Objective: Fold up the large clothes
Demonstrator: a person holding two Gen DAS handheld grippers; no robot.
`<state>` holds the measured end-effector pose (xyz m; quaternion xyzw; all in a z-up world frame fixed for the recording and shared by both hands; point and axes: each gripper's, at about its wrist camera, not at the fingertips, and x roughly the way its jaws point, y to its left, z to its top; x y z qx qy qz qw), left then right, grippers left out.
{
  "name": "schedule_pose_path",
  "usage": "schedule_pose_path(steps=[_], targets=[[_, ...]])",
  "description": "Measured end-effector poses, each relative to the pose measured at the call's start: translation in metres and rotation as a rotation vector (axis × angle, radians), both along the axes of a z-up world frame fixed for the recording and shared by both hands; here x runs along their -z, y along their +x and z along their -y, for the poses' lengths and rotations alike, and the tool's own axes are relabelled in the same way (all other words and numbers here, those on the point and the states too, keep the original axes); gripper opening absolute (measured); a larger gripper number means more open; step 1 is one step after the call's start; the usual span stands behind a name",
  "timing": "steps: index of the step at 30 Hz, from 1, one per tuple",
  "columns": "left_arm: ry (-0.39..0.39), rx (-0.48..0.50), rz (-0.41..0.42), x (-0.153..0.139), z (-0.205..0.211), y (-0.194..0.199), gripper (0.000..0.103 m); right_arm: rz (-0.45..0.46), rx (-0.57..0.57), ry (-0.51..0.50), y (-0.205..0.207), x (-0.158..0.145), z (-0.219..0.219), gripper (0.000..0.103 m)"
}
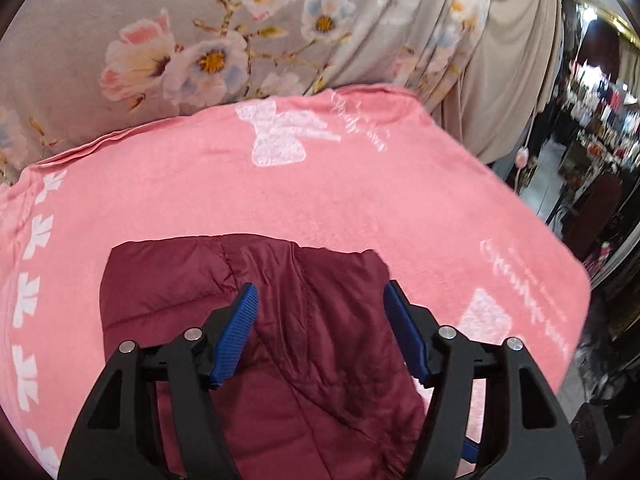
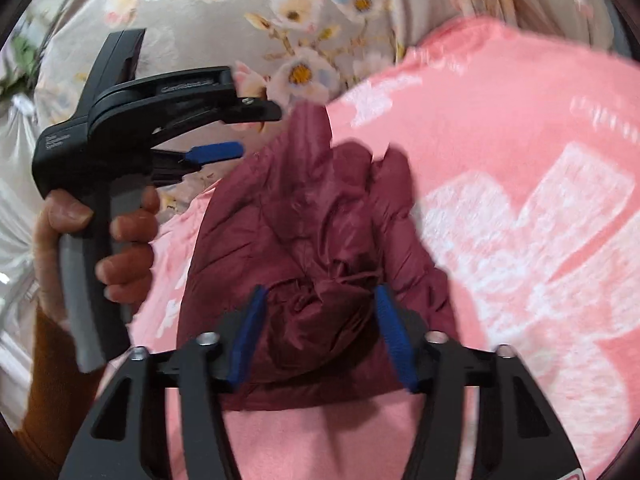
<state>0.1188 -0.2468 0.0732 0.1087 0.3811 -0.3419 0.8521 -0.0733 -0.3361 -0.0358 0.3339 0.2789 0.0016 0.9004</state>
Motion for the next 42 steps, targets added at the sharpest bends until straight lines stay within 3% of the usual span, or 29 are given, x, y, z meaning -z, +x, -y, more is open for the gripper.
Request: schedule_pose_path(steps=[2, 5, 7, 9, 15, 20, 24, 32, 42], targets=[[0.058, 0.015, -0.001, 0.017, 0.016, 0.006, 0.06, -0.019, -0.007, 0.026, 0.006, 0.006, 0.004, 0.018], [0.113, 0.019, -0.002, 0.033, 0.033, 0.014, 0.06, 0.099, -0.01, 0.054, -0.01, -0.004, 0.013, 0.009], [0.141, 0.016, 0.005, 0.042, 0.045, 0.021, 0.059, 0.159, 0.013, 0.043, -0.022, -0.012, 0.018, 0.008], [0.162, 0.021, -0.004, 0.052, 0.057, 0.025, 0.059, 0.158, 0.046, 0.026, -0.028, -0.014, 0.022, 0.008], [0.182, -0.01, -0.055, 0.079, 0.077, 0.037, 0.055, 0.038, 0.093, 0.042, -0.024, 0.012, 0.032, 0.007], [0.194, -0.024, -0.053, 0.093, 0.082, 0.039, 0.051, -0.06, 0.091, -0.04, -0.012, 0.024, 0.026, 0.007], [0.216, -0.031, -0.044, 0.106, 0.088, 0.042, 0.049, -0.115, 0.082, -0.05, -0.005, 0.037, 0.027, 0.006], [0.255, -0.031, 0.004, 0.125, 0.096, 0.042, 0.049, -0.17, 0.059, -0.039, 0.004, 0.051, 0.026, 0.006], [0.226, -0.037, 0.038, 0.137, 0.096, 0.046, 0.049, -0.193, 0.069, -0.136, 0.015, 0.05, 0.013, 0.006]])
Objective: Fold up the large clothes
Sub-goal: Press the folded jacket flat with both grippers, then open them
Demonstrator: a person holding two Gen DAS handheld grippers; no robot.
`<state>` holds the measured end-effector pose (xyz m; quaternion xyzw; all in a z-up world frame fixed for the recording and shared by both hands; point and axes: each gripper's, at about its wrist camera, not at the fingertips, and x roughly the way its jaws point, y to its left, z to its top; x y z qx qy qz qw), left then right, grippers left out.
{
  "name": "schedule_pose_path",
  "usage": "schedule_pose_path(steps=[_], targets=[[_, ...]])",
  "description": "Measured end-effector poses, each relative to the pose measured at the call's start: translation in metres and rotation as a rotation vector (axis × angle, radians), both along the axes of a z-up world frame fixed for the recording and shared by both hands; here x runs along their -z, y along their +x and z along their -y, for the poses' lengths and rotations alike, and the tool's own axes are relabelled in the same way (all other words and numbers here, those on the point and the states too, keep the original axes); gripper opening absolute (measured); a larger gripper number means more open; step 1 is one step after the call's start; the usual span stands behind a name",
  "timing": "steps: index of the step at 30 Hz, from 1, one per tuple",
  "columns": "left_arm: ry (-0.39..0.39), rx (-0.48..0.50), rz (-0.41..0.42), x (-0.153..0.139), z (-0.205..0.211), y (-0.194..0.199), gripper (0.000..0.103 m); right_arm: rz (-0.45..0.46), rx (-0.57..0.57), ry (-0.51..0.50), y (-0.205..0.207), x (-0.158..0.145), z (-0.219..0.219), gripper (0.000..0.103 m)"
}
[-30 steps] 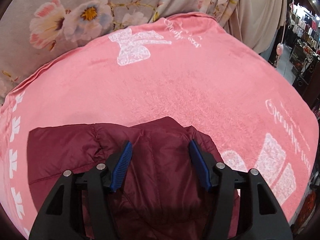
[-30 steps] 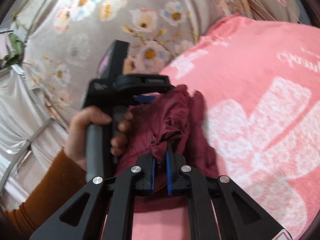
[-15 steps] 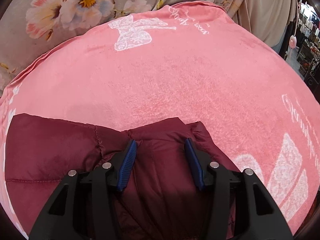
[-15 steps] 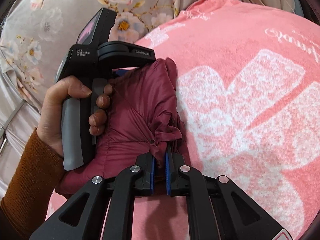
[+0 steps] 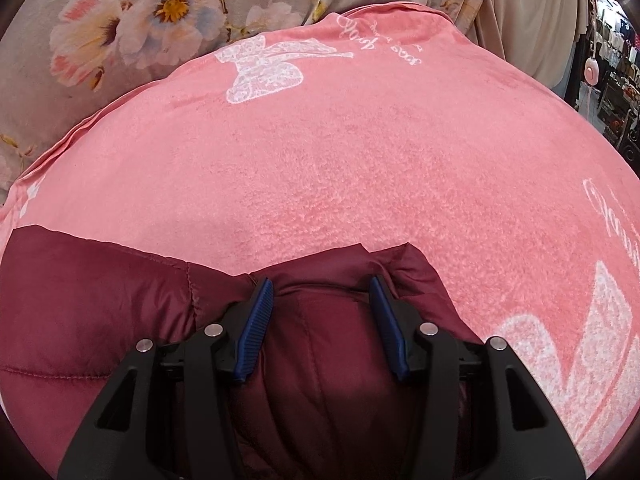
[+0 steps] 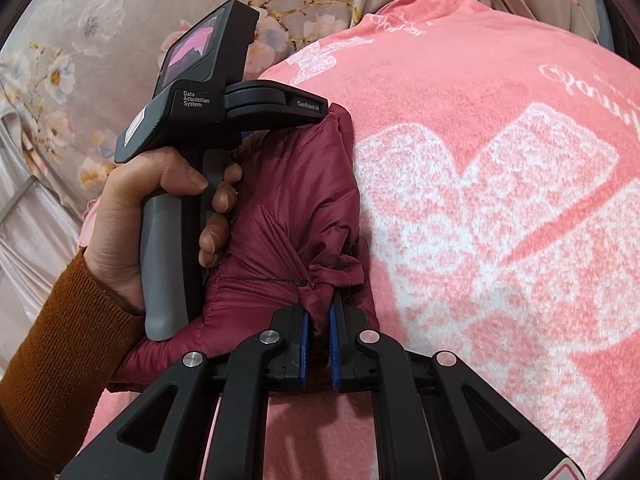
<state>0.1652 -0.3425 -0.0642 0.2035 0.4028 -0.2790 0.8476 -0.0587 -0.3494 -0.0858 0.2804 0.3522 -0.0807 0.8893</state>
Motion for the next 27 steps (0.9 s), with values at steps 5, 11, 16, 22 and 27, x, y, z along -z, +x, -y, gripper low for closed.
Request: schedule_pose_path(steps=[5, 11, 16, 22, 27], targets=[[-0.044, 0.004, 0.001, -0.004, -0.006, 0.0, 0.049, 0.007, -0.013, 0.003, 0.001, 0.001, 0.001, 0.007], [-0.273, -0.004, -0.035, -0.074, -0.075, -0.025, 0.062, 0.052, 0.02, 0.055, -0.028, -0.022, 0.023, 0.026], [-0.312, -0.1, -0.038, -0.111, -0.167, -0.038, 0.067, 0.127, 0.028, -0.078, -0.021, -0.077, 0.032, 0.028], [-0.354, -0.245, -0.123, -0.085, -0.225, -0.031, 0.067, 0.117, -0.057, -0.089, 0.061, -0.09, 0.027, 0.027], [-0.336, -0.274, -0.125, -0.069, -0.221, -0.03, 0.067, 0.045, -0.006, -0.175, 0.112, -0.076, 0.027, 0.025]])
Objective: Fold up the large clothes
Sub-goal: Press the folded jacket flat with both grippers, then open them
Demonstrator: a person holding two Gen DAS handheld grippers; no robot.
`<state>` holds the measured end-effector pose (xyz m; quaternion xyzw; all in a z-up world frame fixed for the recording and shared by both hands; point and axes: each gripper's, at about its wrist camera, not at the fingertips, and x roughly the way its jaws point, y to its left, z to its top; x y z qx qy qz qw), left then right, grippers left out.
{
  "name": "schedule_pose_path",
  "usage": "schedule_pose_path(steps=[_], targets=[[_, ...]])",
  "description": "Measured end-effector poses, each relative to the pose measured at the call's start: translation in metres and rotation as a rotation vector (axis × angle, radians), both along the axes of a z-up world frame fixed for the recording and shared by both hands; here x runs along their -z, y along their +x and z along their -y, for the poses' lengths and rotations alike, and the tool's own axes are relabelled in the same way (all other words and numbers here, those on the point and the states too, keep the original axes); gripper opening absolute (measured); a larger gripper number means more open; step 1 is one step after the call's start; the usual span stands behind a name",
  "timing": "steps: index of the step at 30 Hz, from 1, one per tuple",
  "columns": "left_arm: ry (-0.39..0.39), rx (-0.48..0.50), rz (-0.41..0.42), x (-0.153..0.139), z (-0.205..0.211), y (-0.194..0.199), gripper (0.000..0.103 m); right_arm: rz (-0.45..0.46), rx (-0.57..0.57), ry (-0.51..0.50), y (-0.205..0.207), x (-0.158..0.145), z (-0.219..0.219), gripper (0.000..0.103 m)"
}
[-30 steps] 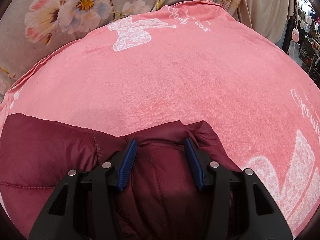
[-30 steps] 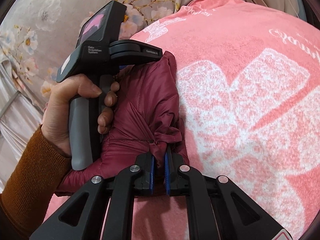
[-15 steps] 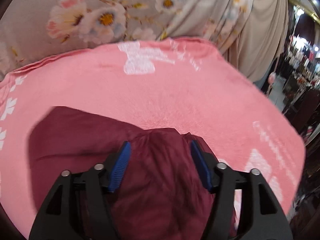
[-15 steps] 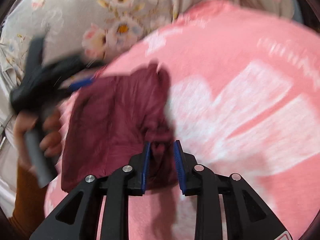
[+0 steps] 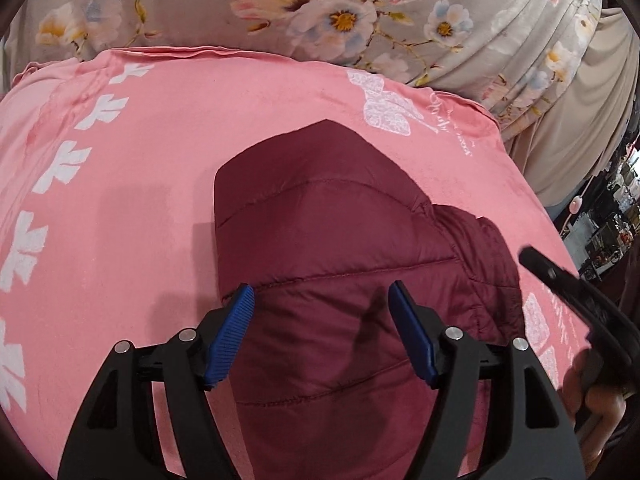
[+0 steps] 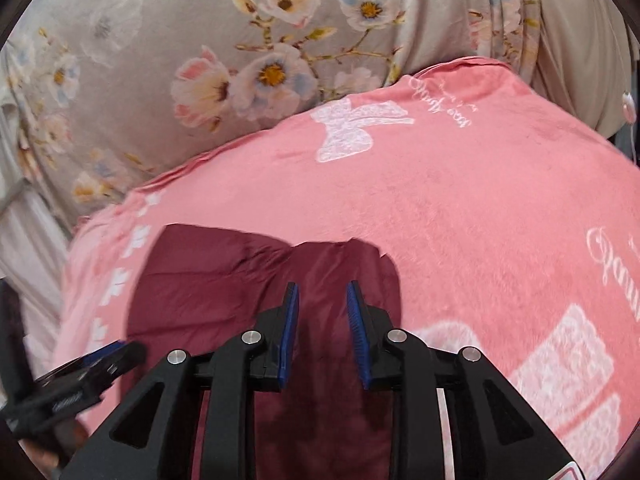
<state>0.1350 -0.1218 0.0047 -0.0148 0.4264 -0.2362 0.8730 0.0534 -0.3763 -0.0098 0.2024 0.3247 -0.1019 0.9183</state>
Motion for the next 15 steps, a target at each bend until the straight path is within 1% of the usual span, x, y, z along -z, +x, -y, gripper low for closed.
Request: schedule_pose_path(steps=[3, 8, 10, 15], targets=[[0.049, -0.016, 0.035, 0.007, 0.006, -0.004, 0.067, -0.046, 0.025, 0.01, 0.015, 0.022, 0.008, 0.025], [0.086, -0.015, 0.064, 0.014, 0.01, -0.003, 0.071, -0.078, 0.031, 0.044, 0.02, 0.05, 0.015, 0.025], [0.101, -0.013, 0.074, 0.018, 0.013, -0.003, 0.073, -0.08, 0.029, 0.041, 0.02, 0.056, 0.015, 0.024], [0.11, -0.009, 0.075, 0.024, 0.016, -0.001, 0.076, -0.077, 0.034, 0.041, 0.021, 0.067, 0.014, 0.023]])
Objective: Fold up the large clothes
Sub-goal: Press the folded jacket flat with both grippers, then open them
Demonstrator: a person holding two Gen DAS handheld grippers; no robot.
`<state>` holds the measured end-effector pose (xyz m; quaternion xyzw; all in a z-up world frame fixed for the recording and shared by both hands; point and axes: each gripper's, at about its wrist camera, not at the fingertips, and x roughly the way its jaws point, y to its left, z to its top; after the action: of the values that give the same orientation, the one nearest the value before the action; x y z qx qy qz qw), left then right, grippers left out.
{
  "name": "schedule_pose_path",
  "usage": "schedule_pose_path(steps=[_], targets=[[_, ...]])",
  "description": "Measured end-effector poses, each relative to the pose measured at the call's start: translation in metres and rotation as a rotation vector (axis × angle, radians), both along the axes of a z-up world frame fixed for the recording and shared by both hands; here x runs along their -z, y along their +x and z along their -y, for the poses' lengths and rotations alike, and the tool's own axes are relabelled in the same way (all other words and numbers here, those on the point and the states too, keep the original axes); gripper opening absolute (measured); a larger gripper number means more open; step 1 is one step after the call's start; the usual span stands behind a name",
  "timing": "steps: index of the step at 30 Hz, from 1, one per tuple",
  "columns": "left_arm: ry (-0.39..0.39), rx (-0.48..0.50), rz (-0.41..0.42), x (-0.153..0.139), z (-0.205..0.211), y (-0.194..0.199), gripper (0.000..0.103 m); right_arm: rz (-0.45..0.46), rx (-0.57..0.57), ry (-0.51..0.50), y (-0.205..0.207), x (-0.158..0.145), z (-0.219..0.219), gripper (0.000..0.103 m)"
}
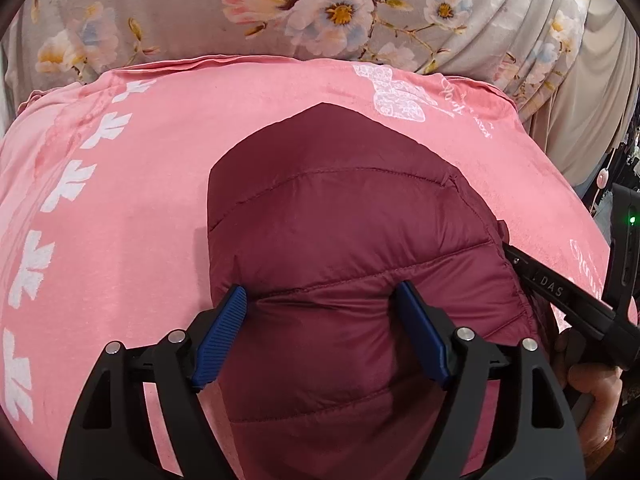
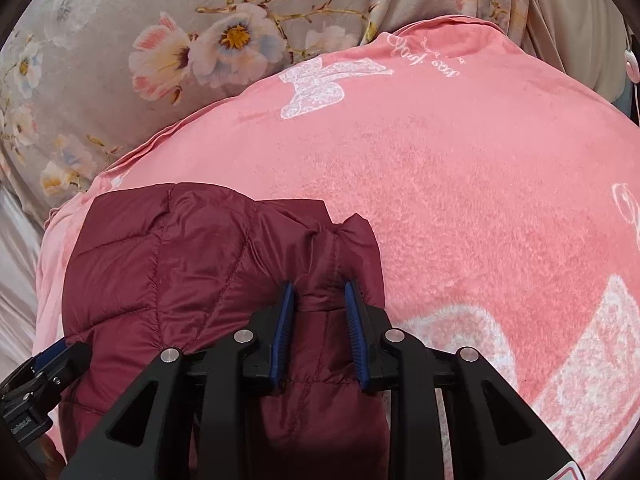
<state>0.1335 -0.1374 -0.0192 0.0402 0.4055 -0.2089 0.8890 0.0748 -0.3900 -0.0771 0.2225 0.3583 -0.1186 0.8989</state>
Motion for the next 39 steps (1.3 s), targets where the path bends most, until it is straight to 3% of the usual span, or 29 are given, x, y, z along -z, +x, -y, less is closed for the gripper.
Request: schedule_pose_path(steps=[19, 22, 23, 24, 26, 28, 31, 34, 39], targets=[[0.041, -0.018, 0.08, 0.023, 0.011, -0.004, 0.084, 0.028, 0.03, -0.022, -0.001, 0.008, -0.005, 0.022], [0.026, -0.017, 0.079, 0.02, 0.009, -0.004, 0.084, 0.031, 0.026, -0.015, -0.003, 0.005, -0.004, 0.026], [0.009, -0.012, 0.068, 0.016, 0.005, -0.005, 0.083, 0.024, 0.024, -0.013, -0.006, 0.001, -0.003, 0.032], [-0.02, -0.017, 0.05, 0.01, -0.005, -0.005, 0.083, 0.019, 0.034, -0.003, -0.016, -0.008, -0.002, 0.049], [-0.087, -0.053, 0.011, 0.0, -0.027, -0.005, 0.085, 0.04, 0.052, 0.04, -0.038, -0.018, 0.004, 0.062], [-0.178, -0.08, -0.061, -0.006, -0.054, -0.001, 0.089, 0.032, 0.045, 0.094, -0.052, -0.019, 0.009, 0.062], [-0.254, -0.105, -0.17, 0.004, -0.078, 0.01, 0.09, 0.003, 0.005, 0.235, -0.064, -0.003, 0.015, 0.062], [-0.286, -0.104, -0.248, 0.022, -0.081, 0.014, 0.09, -0.007, -0.029, 0.316, -0.066, 0.008, 0.014, 0.062], [-0.406, -0.051, -0.378, 0.044, -0.074, 0.016, 0.09, 0.008, -0.053, 0.408, -0.065, 0.021, 0.014, 0.064]])
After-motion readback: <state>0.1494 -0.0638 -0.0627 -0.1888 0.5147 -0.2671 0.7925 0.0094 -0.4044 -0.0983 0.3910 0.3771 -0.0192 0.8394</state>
